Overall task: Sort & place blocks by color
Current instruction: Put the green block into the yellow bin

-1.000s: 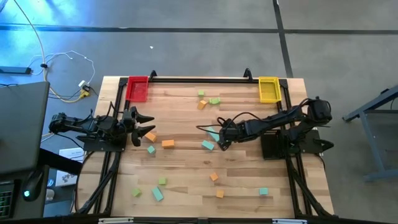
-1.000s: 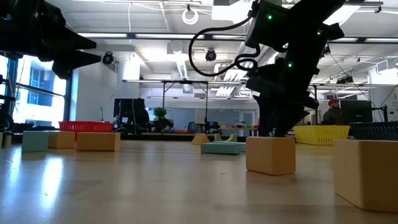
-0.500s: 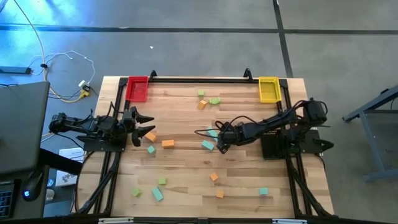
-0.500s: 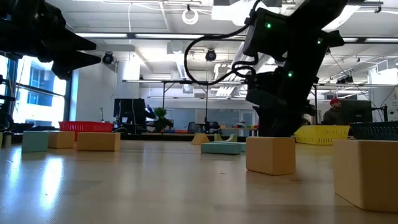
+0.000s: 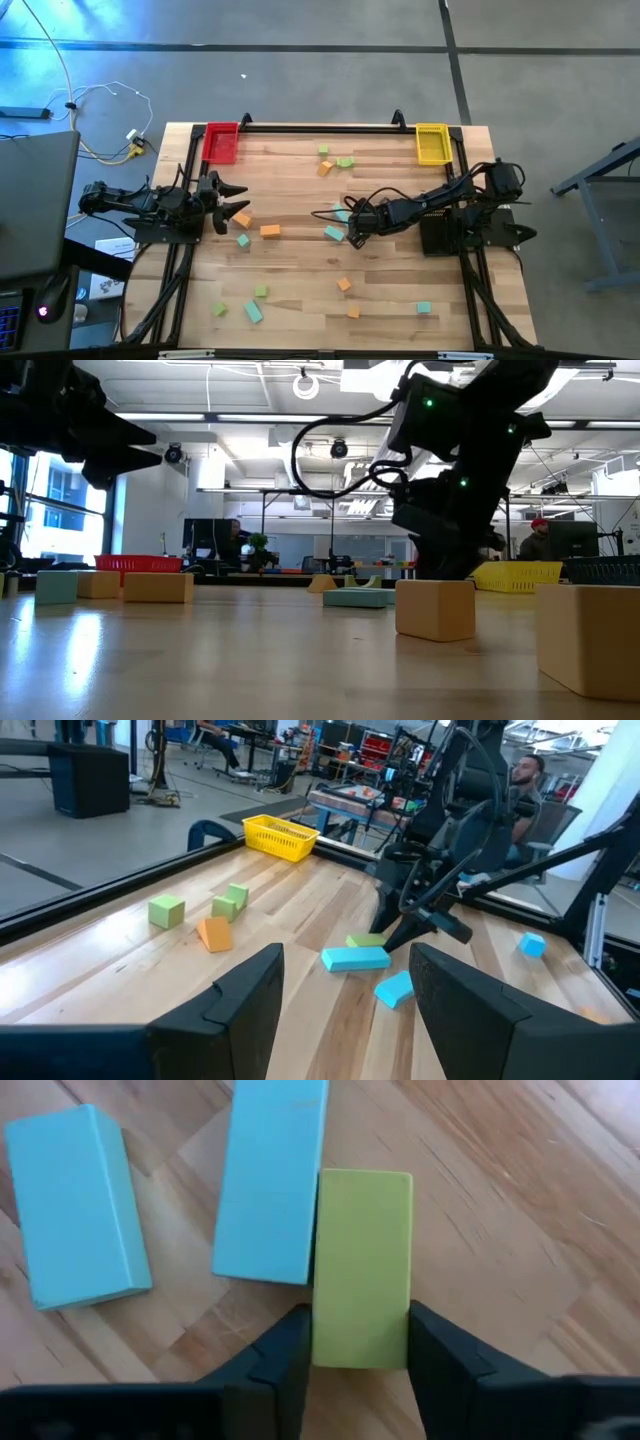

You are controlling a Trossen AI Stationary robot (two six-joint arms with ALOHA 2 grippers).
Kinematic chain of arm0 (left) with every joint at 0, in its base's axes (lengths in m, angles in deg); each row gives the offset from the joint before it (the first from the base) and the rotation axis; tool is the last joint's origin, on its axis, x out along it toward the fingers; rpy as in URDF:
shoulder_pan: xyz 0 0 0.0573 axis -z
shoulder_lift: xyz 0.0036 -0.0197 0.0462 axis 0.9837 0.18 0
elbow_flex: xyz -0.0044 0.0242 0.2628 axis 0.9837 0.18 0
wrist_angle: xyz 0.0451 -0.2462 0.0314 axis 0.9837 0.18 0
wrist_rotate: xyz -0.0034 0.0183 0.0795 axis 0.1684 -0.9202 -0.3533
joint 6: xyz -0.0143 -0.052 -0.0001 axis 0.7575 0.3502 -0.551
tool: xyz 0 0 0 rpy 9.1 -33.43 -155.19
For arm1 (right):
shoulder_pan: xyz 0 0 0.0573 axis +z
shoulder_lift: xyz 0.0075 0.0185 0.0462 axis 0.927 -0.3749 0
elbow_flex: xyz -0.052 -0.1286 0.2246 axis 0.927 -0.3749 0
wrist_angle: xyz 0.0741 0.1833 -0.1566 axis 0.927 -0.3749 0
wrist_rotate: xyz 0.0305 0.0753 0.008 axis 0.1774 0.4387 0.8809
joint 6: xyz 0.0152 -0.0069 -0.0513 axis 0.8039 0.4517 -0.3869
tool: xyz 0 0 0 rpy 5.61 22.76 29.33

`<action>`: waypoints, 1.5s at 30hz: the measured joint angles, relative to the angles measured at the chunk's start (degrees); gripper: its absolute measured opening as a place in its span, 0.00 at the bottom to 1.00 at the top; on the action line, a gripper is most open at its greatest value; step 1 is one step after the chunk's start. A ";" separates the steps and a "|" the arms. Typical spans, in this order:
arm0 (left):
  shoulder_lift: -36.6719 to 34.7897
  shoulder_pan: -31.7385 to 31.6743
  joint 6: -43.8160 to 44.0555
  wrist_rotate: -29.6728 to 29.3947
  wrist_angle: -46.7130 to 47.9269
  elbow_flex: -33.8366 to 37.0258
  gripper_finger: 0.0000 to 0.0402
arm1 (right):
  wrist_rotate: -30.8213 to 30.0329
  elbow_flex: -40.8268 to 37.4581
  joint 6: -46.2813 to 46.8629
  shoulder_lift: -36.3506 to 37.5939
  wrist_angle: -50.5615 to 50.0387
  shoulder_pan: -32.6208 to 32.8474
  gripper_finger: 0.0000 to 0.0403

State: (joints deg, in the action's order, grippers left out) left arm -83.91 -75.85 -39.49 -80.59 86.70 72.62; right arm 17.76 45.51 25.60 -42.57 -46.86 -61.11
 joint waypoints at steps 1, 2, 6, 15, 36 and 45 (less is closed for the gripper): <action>0.00 0.01 -0.01 -0.01 0.18 -0.01 0.51 | 0.00 0.00 -0.02 0.00 -0.02 0.00 0.26; 0.00 0.02 0.00 -0.02 0.26 -0.02 0.51 | 0.00 0.00 -0.02 0.00 -0.02 0.00 0.26; 0.00 0.00 -0.02 -0.13 0.64 -0.02 0.51 | -0.09 -0.03 0.36 0.05 -0.25 -0.09 0.26; 0.00 0.02 -0.01 -0.13 0.68 0.00 0.51 | -2.52 -0.45 2.88 2.64 -5.81 -0.15 0.27; 0.00 0.01 -0.02 -2.73 1.50 -0.01 0.51 | -20.42 -0.28 4.09 21.24 -24.49 -6.15 0.27; 0.02 0.01 -0.02 -2.72 1.96 -0.02 0.51 | -24.61 -0.22 -1.66 28.52 -27.48 -16.18 0.27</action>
State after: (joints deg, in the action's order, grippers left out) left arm -83.90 -75.84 -39.51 -83.31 88.66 72.60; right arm -6.86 45.29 23.94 -14.05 -74.34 -77.28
